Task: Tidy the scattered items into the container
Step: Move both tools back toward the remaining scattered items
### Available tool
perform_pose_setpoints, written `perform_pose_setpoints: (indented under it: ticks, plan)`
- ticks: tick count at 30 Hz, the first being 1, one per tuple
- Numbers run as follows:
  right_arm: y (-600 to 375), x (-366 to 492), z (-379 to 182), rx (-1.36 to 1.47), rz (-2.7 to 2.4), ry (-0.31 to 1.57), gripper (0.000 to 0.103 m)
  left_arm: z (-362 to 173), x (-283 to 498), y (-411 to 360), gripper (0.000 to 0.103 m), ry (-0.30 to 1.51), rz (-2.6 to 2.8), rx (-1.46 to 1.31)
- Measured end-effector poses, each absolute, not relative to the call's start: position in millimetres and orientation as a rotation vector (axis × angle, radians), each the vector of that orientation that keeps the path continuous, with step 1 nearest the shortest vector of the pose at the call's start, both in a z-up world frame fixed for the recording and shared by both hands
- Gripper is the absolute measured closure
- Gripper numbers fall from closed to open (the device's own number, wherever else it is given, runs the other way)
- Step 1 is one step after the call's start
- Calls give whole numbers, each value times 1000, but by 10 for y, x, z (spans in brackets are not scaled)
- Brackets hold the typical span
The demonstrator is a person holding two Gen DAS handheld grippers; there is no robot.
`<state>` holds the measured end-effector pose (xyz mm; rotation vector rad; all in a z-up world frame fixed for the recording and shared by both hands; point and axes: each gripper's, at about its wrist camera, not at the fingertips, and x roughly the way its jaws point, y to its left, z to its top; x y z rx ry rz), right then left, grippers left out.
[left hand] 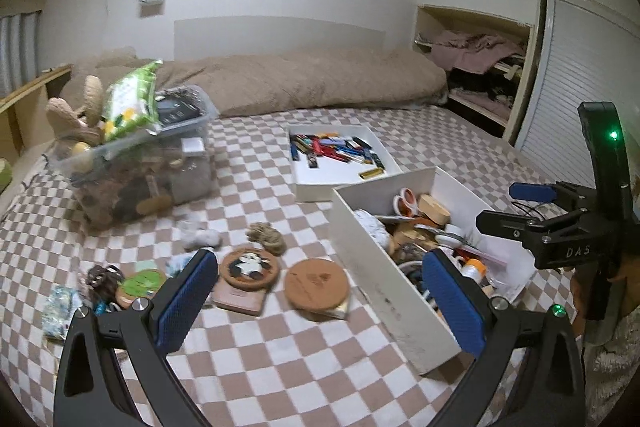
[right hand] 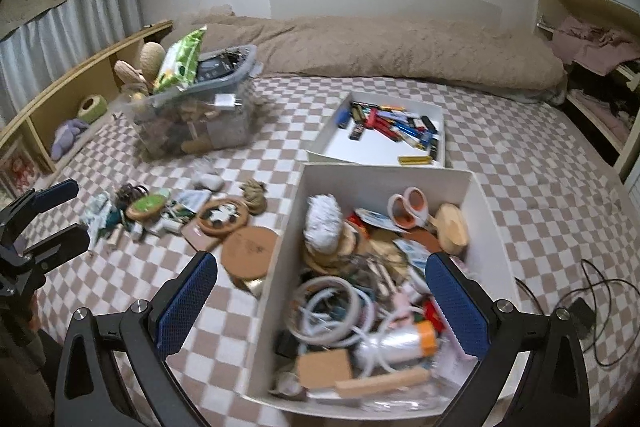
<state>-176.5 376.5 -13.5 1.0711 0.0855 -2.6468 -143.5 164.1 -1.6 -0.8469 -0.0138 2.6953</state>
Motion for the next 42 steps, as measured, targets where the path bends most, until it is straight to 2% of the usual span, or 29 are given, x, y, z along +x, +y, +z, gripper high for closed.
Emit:
perform_pose_setpoints:
  ticks: [21, 30, 42]
  plan:
    - [2723, -1832, -49, 899, -2666, 6, 0, -46, -1494, 429, 0, -150, 2921, -778]
    - [2444, -1955, -388, 929, -2685, -21, 0, -348, -1551, -13, 0, -200, 2937, -832]
    - [2237, -2013, -874, 971, -2753, -27, 0, -661, -1575, -344, 0, -155, 2970, -867]
